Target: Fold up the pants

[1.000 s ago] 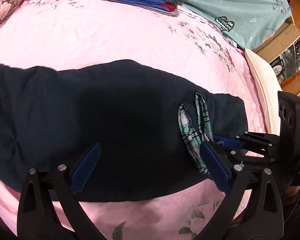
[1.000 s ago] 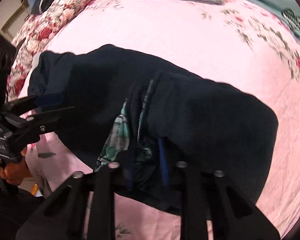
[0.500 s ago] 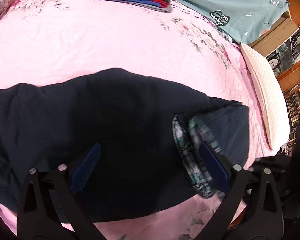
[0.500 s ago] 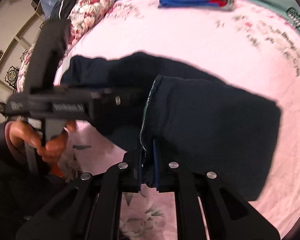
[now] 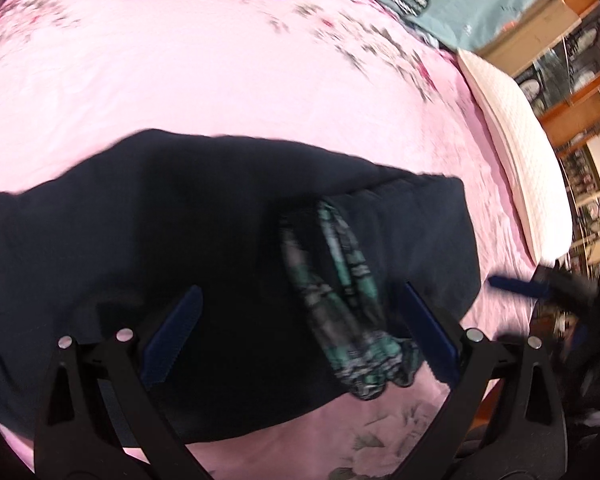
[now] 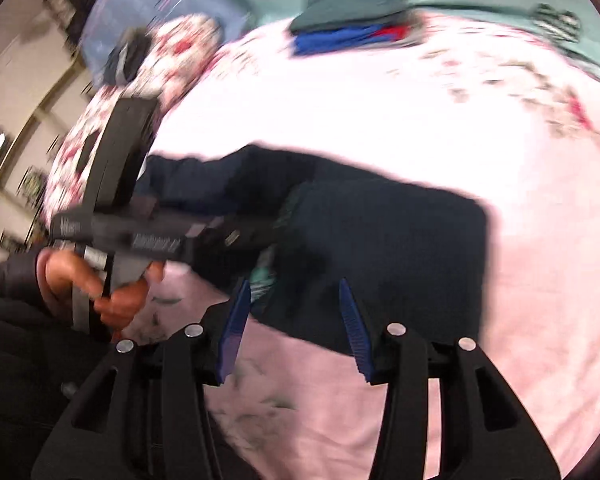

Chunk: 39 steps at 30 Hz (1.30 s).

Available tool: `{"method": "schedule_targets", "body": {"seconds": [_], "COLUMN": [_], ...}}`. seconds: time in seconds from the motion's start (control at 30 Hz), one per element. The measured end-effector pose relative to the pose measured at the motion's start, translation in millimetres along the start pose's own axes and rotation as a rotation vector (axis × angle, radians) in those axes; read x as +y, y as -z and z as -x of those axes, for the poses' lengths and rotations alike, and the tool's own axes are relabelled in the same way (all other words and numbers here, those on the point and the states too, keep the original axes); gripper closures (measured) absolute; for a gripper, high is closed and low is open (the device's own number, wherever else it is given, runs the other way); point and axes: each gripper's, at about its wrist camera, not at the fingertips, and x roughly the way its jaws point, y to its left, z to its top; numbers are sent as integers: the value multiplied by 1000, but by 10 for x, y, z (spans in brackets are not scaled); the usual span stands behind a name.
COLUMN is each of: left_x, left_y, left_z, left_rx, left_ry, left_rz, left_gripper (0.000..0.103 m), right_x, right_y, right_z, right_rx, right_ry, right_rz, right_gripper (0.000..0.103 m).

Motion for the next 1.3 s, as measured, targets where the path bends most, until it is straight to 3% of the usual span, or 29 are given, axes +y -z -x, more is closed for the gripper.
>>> {"method": "schedule_targets", "body": {"seconds": [0.13,0.23,0.27,0.33,0.4,0.5,0.67,0.9,1.07,1.17,1.2,1.3], "left_x": [-95,-159,-181,-238,-290,-317,-288,-465,-505,-577,-644,-854], "left_y": [-11,-37,-42,-35,-18,-3,33,44,19,-21,-59,-140], "left_z": [-151,-192,-202,-220,-245,-248,-204,-255,-301,-310,-301,-248], "left_rx": [43,37,35,20,8,-17,-36,-48,-39,-32,-39,-79], "left_ry": [17,14,25,37,15,-31,-70,-190,-226,-270,-283,-330], "left_rz": [15,32,42,51,49,67,129,110,115,69,34,-97], "left_gripper": [4,4,4,15,32,45,64,65,65,67,72,75], "right_x": [-391,-534,-573,-588,-641,-713,-764,-806,-835,-887,-903,-952], "right_y": [-125,-326,-382,-554,-690,-923,-1151,-1262,-1260,-1297,-1289,-1230], "right_z": [168,105,73,-47,-125,-314,-786,-1174,-1327,-1384,-1319,-1102], "right_rx": [-27,18,42,110,185,301,512,763,852,869,872,837], "right_ry": [113,113,94,46,-18,-143,-269,-503,-577,-582,-584,-543], "right_rz": [4,128,181,320,450,539,700,766,807,771,790,823], "right_gripper": [56,56,56,56,56,56,56,56,57,74,82,85]}}
